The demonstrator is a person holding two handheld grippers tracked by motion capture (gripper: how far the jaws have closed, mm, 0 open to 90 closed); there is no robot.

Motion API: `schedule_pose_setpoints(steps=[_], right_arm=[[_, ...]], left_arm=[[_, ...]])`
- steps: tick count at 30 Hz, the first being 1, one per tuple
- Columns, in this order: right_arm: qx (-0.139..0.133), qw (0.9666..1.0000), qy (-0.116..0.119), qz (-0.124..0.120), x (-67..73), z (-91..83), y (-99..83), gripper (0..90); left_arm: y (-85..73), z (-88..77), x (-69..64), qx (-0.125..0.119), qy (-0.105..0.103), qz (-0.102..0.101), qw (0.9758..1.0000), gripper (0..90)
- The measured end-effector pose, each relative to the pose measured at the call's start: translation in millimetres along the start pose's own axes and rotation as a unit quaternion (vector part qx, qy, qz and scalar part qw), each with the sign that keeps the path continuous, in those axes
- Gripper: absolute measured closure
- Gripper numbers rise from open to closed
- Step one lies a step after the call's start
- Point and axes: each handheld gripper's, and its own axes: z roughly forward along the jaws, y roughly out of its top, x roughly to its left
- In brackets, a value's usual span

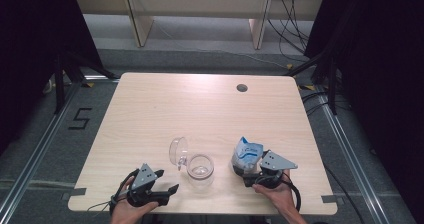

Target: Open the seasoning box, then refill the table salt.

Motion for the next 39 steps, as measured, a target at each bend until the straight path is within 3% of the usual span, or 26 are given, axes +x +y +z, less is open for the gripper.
schedule_pose_setpoints(steps=[1, 2, 5, 27, 29, 30, 31, 33, 38, 39], right_arm=[[0.001, 1.0000, -0.008, 0.002, 0.9, 0.5, -0.7, 16.5], [0.004, 0.9999, 0.002, 0.013, 2.5, 0.0, -0.6, 16.5], [0.011, 0.9999, 0.004, -0.003, -0.1, 2.3, -2.0, 18.1], [-0.004, 1.0000, 0.004, 0.005, -0.2, 3.6, -2.1, 20.4], [0.010, 0.9998, -0.002, 0.015, 0.2, 2.2, -1.7, 20.7], [0.011, 0.9999, -0.001, 0.009, -1.0, 2.8, -2.1, 20.7], [0.016, 0.9998, -0.008, 0.005, -1.5, 2.4, -1.8, 20.9], [0.008, 0.9998, 0.006, 0.016, 0.2, 3.2, -1.7, 21.6], [0.002, 1.0000, 0.003, -0.001, -1.2, 3.6, -1.4, 24.1], [0.004, 1.0000, 0.004, -0.001, -1.0, 3.4, -1.3, 24.8]], left_arm=[[-0.1, 0.0, -0.1, -0.001, 0.001, -0.002, 1.0000, 27.2], [-0.1, 0.0, 0.0, -0.001, 0.002, -0.002, 1.0000, 27.2], [0.1, 0.2, 0.1, -0.002, 0.000, -0.003, 1.0000, 27.2], [0.4, 0.9, -0.4, 0.001, 0.000, 0.002, 1.0000, 27.1], [0.4, 0.2, 0.3, 0.005, 0.002, 0.006, 1.0000, 27.0], [0.0, 1.2, -0.9, -0.002, 0.001, -0.003, 1.0000, 27.0], [0.1, 0.4, -0.1, 0.003, 0.001, 0.003, 1.0000, 26.6], [0.0, 1.6, -0.9, -0.003, -0.002, -0.003, 1.0000, 26.5], [-0.1, 2.3, -0.4, -0.001, -0.002, 0.000, 1.0000, 26.4], [0.5, 0.9, 1.1, 0.009, -0.002, 0.011, 0.9999, 26.5]])
